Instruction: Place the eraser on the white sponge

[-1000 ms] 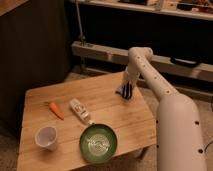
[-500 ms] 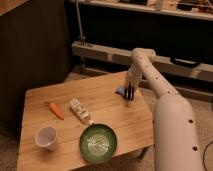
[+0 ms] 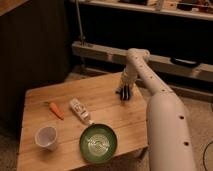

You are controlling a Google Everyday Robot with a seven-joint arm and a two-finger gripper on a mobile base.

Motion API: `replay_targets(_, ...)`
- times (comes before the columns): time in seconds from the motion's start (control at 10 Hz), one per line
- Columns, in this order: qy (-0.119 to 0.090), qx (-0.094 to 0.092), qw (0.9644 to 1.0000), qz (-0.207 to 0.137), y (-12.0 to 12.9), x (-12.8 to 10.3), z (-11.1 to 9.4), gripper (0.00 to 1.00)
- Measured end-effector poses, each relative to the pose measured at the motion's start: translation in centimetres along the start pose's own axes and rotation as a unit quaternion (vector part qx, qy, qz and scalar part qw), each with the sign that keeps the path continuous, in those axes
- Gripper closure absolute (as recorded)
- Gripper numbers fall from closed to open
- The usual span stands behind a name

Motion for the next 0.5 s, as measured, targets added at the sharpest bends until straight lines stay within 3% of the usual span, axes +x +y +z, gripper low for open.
replay_targets(0.3, -0.011, -0.004, 0.9999, -0.002, 0.29, -0.51, 0.90, 0.90)
replay_targets(0.5, -0.010, -0.005, 0.9999, 0.005, 0.79, -1.09, 1.12, 0.80)
